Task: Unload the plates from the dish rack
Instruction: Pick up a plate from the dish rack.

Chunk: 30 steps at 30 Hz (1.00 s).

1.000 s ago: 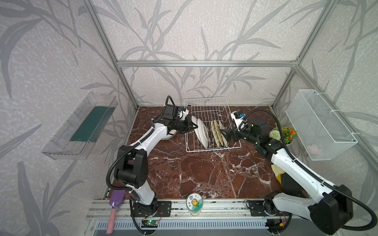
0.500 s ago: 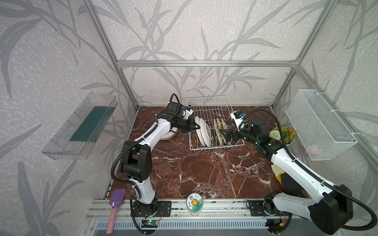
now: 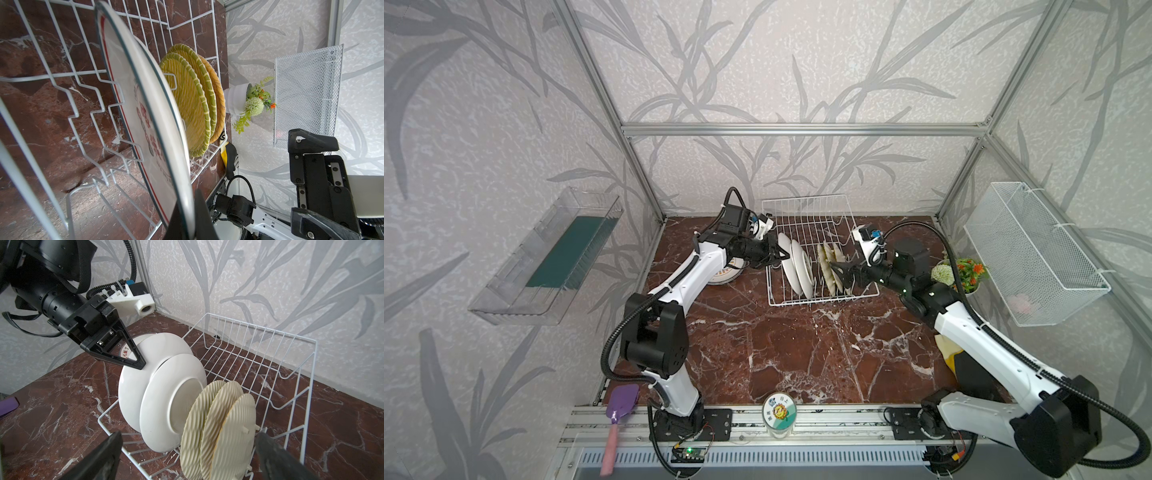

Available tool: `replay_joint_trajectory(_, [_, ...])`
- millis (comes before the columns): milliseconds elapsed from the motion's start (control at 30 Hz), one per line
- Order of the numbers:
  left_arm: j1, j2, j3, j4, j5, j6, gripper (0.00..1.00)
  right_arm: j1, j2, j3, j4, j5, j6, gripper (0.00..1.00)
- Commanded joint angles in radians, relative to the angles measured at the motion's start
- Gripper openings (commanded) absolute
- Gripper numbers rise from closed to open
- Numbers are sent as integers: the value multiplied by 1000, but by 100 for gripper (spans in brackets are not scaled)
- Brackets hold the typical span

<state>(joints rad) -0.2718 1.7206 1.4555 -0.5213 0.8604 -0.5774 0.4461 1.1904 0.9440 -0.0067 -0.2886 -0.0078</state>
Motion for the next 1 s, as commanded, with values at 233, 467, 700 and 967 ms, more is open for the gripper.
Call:
replay_joint_trajectory(233, [8,-58,72,-98,-47,35,0,6,-15,-23,30,-4,10,99])
replay_joint_trajectory(467, [8,-87,80,-83,-61,13,0,6,-18,-31,39,-1,17,99])
replay_joint_trajectory(700, [8,-99,93,-115,-77,26,0,6,-23,-30,39,-4,20,99])
replay_joint_trajectory(967, [9,-105,141,-163,-97,48,0,7,-32,-35,42,-4,26,99])
